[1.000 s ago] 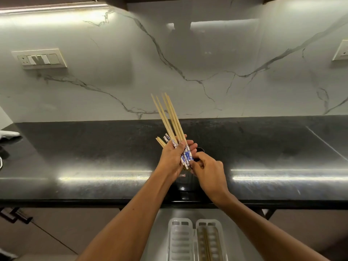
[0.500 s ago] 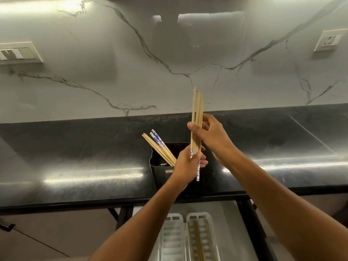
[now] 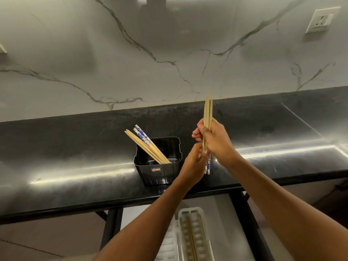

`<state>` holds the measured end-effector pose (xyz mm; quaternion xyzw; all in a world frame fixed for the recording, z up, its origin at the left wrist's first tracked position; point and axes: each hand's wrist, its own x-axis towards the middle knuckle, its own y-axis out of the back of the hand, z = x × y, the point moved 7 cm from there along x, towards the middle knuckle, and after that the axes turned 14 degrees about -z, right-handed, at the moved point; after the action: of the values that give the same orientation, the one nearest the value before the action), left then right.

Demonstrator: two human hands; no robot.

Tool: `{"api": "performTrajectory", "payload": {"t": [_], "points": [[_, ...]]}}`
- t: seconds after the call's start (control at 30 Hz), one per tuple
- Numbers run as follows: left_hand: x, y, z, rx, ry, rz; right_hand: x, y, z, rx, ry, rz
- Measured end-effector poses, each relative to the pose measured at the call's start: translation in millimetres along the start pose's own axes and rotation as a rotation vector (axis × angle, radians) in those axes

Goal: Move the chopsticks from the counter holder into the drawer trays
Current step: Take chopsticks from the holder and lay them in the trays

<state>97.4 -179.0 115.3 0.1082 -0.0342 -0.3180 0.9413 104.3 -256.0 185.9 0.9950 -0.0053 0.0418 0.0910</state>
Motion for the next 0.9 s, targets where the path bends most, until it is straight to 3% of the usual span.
{"api": "performTrajectory", "payload": {"t": [0.2,0.33,0.53,0.63,0.77,0.9], "points": [[6.5,7.2,-19.6,0.201,-0.002,0.133,2.2,-3.3,35.9,0.0,0.016,-0.091],[7.8,0.2,-32.0,-0.031,-0.043,0.134,1.8,-3.2,50.2,0.036,0.035,-0.091],[5.7,-10.5,-55.9,-0.178,-0.047,0.071,-6.1,-10.3,72.0,0.031,0.021,-0.094],[5.5,-9.1,-76.1,-0.132,0.002,0.08,-11.4,-14.8,81.5,0.035,0.0,-0.101],[2.6,-5.0,-64.9,-0.134,-0.058,0.112,-10.1,-13.3,75.5,0.07,0.04,-0.101],[0.8,-5.5,-72.3,0.076,-0.087,0.139,-14.5,-14.7,81.7,0.092,0.037,-0.098]]}}
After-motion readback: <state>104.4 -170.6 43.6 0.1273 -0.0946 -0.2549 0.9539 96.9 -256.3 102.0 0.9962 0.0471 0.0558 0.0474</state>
